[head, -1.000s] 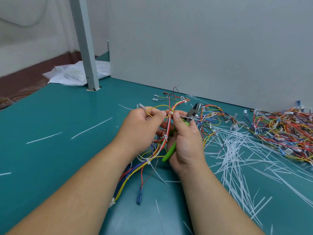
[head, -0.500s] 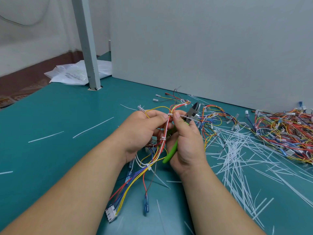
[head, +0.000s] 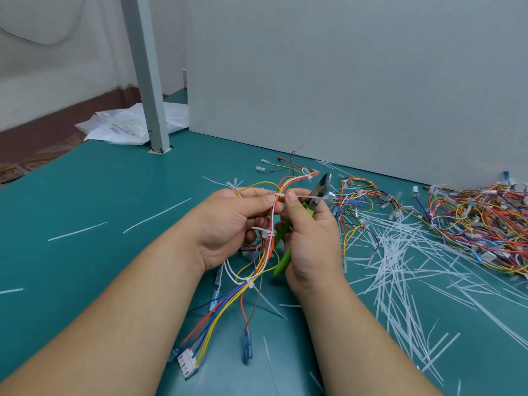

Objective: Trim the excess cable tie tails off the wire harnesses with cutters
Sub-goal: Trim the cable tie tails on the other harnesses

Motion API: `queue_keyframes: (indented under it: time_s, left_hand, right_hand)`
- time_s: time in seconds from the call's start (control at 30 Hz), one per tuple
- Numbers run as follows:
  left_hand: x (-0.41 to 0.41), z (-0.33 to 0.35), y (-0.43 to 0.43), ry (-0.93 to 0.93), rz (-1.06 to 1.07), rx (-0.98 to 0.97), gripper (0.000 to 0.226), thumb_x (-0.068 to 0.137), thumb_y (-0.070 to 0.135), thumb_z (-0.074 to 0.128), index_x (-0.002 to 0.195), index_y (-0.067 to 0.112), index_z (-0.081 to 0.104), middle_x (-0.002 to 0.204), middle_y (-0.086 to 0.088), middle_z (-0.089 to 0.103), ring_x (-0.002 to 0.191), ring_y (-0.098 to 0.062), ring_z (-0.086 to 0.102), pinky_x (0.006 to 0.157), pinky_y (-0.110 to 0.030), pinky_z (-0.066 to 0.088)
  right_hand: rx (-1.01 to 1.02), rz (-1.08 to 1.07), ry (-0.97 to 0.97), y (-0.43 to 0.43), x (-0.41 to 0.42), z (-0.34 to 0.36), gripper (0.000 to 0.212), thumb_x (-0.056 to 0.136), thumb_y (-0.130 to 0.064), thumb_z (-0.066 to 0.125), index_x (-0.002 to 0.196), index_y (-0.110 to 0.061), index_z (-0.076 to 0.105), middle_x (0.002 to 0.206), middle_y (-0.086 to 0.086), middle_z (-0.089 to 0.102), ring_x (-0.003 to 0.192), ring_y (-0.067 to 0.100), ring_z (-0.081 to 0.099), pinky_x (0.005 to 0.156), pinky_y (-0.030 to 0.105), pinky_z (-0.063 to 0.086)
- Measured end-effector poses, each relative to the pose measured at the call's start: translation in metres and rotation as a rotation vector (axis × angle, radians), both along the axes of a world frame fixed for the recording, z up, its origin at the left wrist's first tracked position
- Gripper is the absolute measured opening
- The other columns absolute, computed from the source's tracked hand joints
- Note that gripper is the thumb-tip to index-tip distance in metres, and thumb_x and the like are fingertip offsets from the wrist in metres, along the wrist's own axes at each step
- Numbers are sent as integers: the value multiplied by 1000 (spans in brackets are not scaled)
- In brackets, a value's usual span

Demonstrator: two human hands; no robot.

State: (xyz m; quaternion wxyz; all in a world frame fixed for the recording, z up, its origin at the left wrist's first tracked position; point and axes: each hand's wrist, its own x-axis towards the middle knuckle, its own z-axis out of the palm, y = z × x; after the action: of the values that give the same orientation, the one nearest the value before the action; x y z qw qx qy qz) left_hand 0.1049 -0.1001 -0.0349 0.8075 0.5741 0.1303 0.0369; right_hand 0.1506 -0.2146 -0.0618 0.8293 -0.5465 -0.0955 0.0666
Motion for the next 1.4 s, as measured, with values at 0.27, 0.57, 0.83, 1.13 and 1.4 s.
queue_keyframes:
  time_s: [0.27, 0.57, 0.83, 1.13, 1.4]
  left_hand:
    - [0, -1, -3, -65, 55, -59, 8, 82, 21, 74, 80, 17, 81, 82, 0, 76, 58, -7, 58, 60, -27, 35]
    - [0, 10, -1, -240, 235, -154, 9, 92, 16, 67, 87, 10, 72, 65, 5, 67, 47, -6, 51, 42, -20, 38]
    - [0, 12, 6, -288, 331, -289, 20, 97, 17, 62, 81, 17, 75, 76, 5, 70, 61, -5, 57, 46, -18, 42]
    - [-1, 11, 7, -309, 278, -279, 17, 98, 12, 58, 93, 18, 73, 88, 3, 74, 68, -13, 47, 52, -27, 37]
    - [-4, 14, 6, -424, 175, -373, 14, 88, 14, 62, 96, 16, 73, 93, 1, 76, 67, -9, 59, 53, -22, 50]
  right_hand:
    - [5, -53, 23, 3, 4, -3, 5, 80, -34, 72, 78, -35, 76, 86, 16, 62, 83, 32, 56, 86, 70, 51]
    - [26, 61, -6, -2, 1, 2, 42, 73, -21, 56, 114, -22, 65, 74, -12, 51, 71, 9, 47, 74, 32, 40]
    - [-376, 157, -247, 5, -11, -1, 68, 74, -25, 56, 142, -31, 49, 99, -15, 56, 91, 7, 52, 89, 33, 46]
    - [-245, 176, -84, 2, -9, 5, 42, 70, -21, 58, 105, -37, 75, 84, -8, 64, 82, 18, 58, 62, 33, 45]
    - [-295, 219, -159, 2, -16, 10, 41, 70, -21, 60, 91, -53, 76, 84, -10, 71, 70, 10, 55, 63, 25, 43]
